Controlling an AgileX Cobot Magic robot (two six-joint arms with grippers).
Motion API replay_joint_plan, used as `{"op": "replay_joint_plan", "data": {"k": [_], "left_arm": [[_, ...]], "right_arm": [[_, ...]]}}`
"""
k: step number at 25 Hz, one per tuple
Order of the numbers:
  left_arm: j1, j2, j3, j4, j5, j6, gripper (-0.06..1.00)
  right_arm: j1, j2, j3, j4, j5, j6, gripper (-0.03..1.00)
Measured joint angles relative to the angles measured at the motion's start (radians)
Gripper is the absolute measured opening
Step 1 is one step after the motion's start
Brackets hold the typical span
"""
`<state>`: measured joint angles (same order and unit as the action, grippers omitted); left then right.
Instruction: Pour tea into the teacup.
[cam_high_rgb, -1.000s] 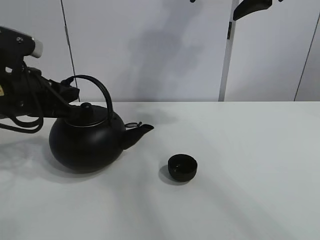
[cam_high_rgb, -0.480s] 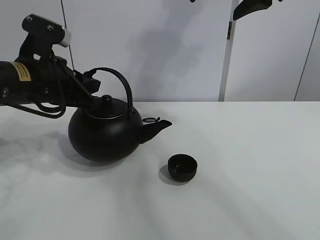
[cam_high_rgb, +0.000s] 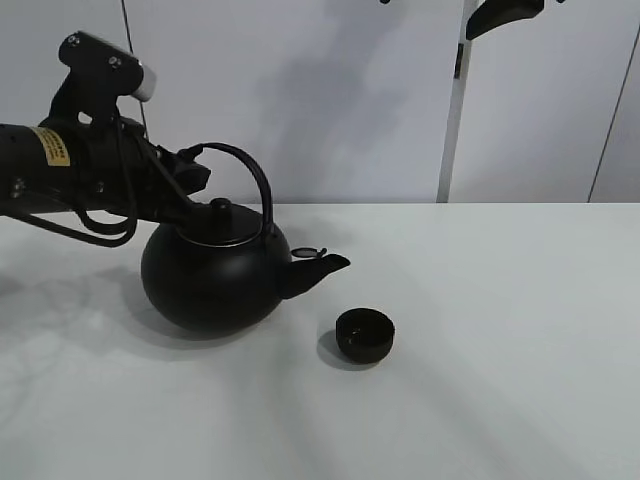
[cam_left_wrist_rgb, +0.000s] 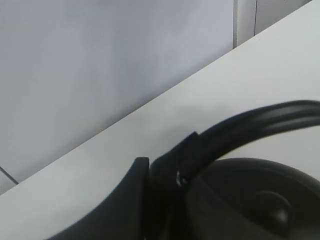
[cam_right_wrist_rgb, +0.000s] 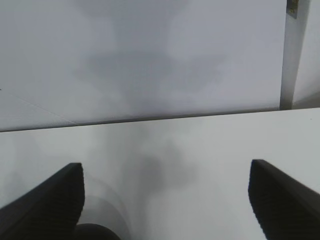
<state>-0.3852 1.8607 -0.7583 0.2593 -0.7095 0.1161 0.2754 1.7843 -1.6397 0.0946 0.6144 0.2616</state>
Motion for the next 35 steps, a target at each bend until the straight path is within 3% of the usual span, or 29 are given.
{"op": "replay_joint_plan", "data": {"k": [15, 35], "left_arm": [[-0.009, 0.005, -0.011, 0.002, 0.006, 0.046, 0.11], [-0.016, 0.022, -0.07, 0.062, 0.083, 0.048, 0.11]], "right_arm": [[0.0, 0.0, 0.0, 0.0, -0.001, 0.0, 0.61], [0.0, 0.0, 0.0, 0.0, -0.001, 0.0, 0.61]]}}
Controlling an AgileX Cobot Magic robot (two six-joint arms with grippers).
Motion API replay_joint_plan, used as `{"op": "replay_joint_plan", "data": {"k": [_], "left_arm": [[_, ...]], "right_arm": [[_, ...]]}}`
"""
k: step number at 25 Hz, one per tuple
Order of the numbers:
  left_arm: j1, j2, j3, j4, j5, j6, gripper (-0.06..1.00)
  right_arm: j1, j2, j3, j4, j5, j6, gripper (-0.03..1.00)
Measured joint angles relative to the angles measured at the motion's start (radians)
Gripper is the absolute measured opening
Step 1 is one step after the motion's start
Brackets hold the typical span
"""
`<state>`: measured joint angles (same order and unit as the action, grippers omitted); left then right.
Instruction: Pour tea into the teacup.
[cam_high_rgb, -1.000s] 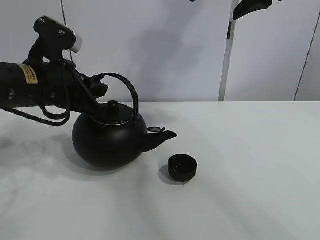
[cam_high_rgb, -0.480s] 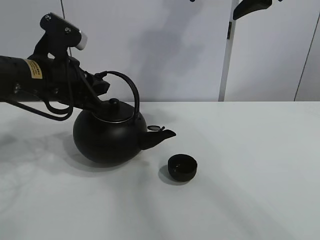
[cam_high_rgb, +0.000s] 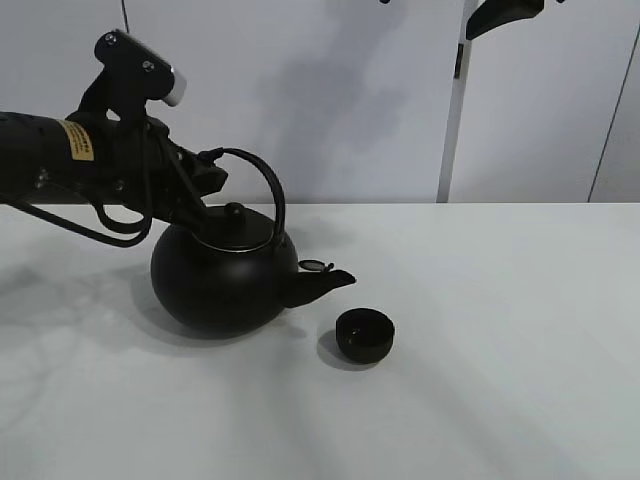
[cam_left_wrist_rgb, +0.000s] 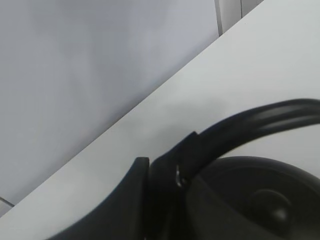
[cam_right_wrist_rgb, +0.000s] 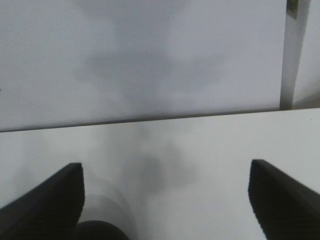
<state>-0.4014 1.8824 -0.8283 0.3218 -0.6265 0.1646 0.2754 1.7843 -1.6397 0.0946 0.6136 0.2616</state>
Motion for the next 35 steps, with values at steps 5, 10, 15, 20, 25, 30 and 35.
{"op": "replay_joint_plan", "data": {"k": [5, 10, 15, 20, 25, 30, 35], "left_arm": [[0.0, 0.0, -0.002, 0.001, 0.0, 0.0, 0.11], [0.0, 0.0, -0.004, 0.002, 0.0, 0.0, 0.11], [-0.01, 0.0, -0.015, 0.006, 0.011, 0.002, 0.11], [-0.013, 0.0, -0.025, 0.009, 0.029, 0.002, 0.11], [-0.019, 0.0, -0.025, 0.011, 0.034, 0.007, 0.11], [-0.023, 0.0, -0.025, 0.011, 0.037, 0.02, 0.11], [-0.027, 0.0, -0.026, 0.011, 0.039, 0.031, 0.11]], "right_arm": [[0.0, 0.0, 0.0, 0.0, 0.0, 0.0, 0.61], [0.0, 0.0, 0.0, 0.0, -0.001, 0.0, 0.61], [0.0, 0.0, 0.0, 0.0, -0.002, 0.0, 0.61], [0.0, 0.0, 0.0, 0.0, -0.003, 0.0, 0.61], [0.0, 0.0, 0.0, 0.0, -0.003, 0.0, 0.61], [0.0, 0.0, 0.0, 0.0, -0.003, 0.0, 0.61], [0.0, 0.0, 0.0, 0.0, -0.004, 0.0, 0.61]]}}
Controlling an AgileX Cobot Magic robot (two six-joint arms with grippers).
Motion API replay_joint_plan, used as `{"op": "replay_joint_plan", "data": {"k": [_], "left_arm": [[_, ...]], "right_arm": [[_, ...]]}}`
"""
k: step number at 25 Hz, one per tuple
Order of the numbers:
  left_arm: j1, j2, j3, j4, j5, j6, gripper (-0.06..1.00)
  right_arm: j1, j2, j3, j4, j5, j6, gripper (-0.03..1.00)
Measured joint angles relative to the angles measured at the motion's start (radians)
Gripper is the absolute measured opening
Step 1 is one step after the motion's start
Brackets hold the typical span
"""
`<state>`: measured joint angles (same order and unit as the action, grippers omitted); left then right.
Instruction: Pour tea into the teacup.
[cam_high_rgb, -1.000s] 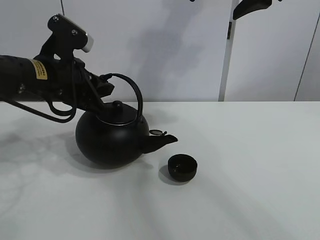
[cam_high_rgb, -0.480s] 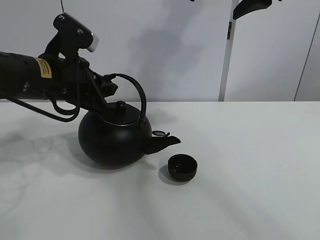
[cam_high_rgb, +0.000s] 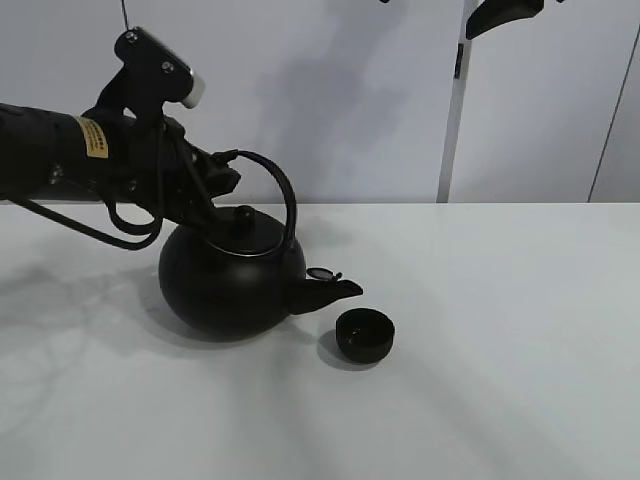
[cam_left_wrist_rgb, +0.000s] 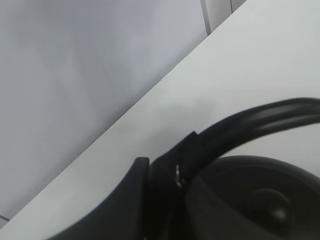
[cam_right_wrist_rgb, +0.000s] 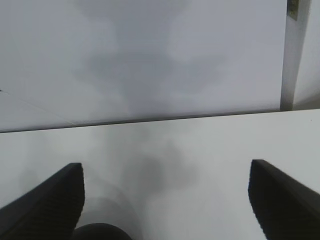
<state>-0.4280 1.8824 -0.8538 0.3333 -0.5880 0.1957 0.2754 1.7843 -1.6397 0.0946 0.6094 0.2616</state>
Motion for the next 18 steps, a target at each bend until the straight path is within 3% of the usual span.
{"op": "replay_joint_plan", "data": {"k": [18], "left_arm": [[-0.008, 0.0, -0.022, 0.0, 0.037, 0.018, 0.11]], "right_arm": [[0.0, 0.0, 0.0, 0.0, 0.0, 0.0, 0.61]]}}
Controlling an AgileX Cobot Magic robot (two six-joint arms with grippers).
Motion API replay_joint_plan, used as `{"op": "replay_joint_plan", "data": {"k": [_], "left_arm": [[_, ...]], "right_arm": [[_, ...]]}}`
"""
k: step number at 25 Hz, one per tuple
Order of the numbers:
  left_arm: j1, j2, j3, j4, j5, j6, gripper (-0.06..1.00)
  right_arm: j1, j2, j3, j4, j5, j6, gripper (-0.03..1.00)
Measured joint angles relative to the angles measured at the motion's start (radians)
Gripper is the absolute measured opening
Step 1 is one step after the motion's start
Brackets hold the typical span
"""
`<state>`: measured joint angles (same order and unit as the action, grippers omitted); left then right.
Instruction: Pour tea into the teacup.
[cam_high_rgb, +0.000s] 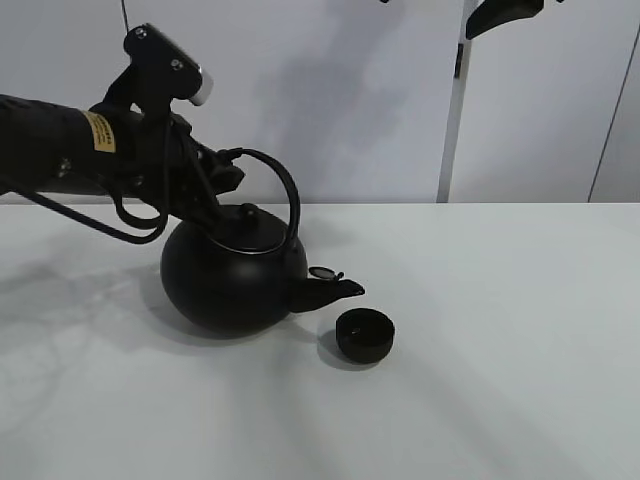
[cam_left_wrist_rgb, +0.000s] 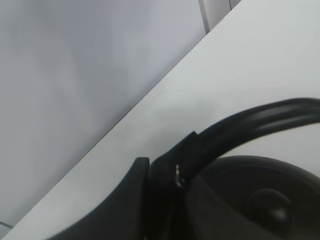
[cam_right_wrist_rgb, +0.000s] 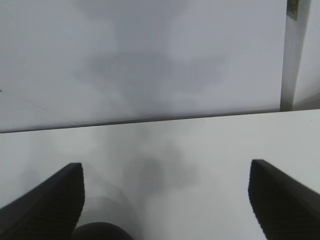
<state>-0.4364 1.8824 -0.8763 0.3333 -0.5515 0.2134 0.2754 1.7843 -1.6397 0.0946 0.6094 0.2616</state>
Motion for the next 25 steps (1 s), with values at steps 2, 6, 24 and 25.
{"op": "replay_joint_plan", "data": {"k": [2, 6, 24, 25], "left_arm": [[-0.005, 0.0, -0.018, 0.004, 0.014, 0.0, 0.11], [-0.007, 0.0, -0.028, 0.014, 0.023, 0.0, 0.11], [-0.008, 0.0, -0.029, 0.022, 0.032, 0.044, 0.11], [-0.008, 0.0, -0.029, 0.022, 0.032, 0.044, 0.11]], "right_arm": [[0.0, 0.0, 0.0, 0.0, 0.0, 0.0, 0.61], [0.0, 0.0, 0.0, 0.0, 0.0, 0.0, 0.61], [0.0, 0.0, 0.0, 0.0, -0.002, 0.0, 0.61], [0.0, 0.0, 0.0, 0.0, -0.002, 0.0, 0.61]]}}
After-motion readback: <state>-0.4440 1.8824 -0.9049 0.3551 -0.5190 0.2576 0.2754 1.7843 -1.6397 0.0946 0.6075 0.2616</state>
